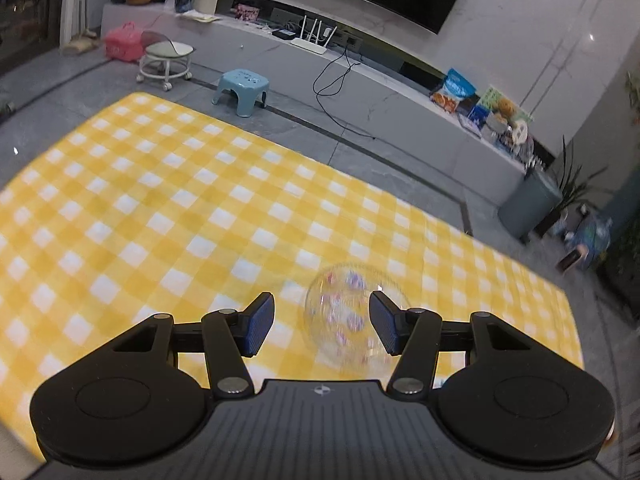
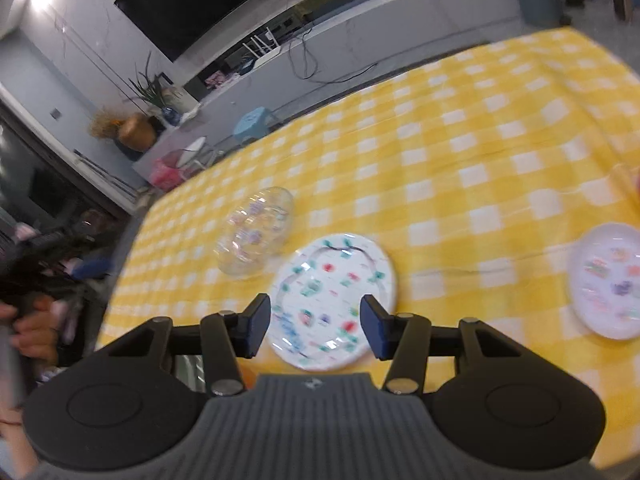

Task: Organize plates and bowls
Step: 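Close both grippers on the glass plate rim and tilt it up, then carry the glass plate with both grippers toward the white Fruity plate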

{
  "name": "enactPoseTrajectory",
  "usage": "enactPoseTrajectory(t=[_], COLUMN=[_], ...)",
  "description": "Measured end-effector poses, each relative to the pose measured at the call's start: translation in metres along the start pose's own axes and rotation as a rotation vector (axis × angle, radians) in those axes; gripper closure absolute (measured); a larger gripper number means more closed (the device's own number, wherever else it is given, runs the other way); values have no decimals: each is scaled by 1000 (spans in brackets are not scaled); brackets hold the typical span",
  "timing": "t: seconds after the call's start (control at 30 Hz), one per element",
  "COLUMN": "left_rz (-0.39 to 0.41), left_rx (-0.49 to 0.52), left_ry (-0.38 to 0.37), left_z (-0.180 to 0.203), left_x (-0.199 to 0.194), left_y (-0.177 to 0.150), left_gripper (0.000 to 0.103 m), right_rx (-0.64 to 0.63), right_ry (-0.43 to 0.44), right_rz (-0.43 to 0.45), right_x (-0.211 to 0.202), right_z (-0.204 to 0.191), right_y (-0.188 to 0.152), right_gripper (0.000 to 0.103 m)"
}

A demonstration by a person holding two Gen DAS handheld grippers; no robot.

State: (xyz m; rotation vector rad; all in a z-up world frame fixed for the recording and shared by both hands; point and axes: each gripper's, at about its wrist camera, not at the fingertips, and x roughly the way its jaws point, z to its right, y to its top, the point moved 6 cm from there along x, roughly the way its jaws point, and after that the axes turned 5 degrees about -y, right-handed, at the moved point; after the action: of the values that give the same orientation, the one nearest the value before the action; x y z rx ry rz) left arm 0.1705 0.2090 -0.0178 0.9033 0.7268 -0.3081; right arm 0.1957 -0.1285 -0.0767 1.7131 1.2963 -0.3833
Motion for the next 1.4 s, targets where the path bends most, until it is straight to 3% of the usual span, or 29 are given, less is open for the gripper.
enactPoseTrajectory(t=[0.17,0.27,0.37,0.5,0.7,0.77,0.83,1.03,1.17,1.23,1.3,1.4], left_rz=[-20,-87,-119,-140,-227,-240,-251,-264,-276,-274,-281,-285], left_rx=[-65,-177,-270,-310,-326,-315,-312,-276,-353,-383,-437,-487], left_ry=[-166,-233,-224,-227,-228,-221,-207,-207,-230,-239,-241,-261], left_z=[-26,-46,-59,-65,-61,-60,-60,-55,-64,-69,-76,-81], left_x=[43,72,91,110,136,139,143,154,159,161,162,163], left_y=[2,-9,-12,-12,-20,-23,-25,-27,-31,-32,-34,-36], left_gripper=[39,43,46,49,61,62,75,78,82,89,95,96], right_rx=[0,-27,-15,26,43,36,40,43,83,100,109,74], right_ry=[53,67,96,105,121,116,108,140,182,196,193,174], right_rz=[-21,-43,-90,-166,-235,-247,-264,-277,-274,-274,-273,-244], right_x=[37,72,110,160,211,220,227,241,245,245,246,244], right_z=[-18,-28,-31,-31,-33,-32,-30,-30,-27,-25,-22,-22], right_y=[35,55,71,85,94,91,88,85,86,86,85,81], right_gripper=[52,52,52,53,66,71,73,79,80,82,89,99])
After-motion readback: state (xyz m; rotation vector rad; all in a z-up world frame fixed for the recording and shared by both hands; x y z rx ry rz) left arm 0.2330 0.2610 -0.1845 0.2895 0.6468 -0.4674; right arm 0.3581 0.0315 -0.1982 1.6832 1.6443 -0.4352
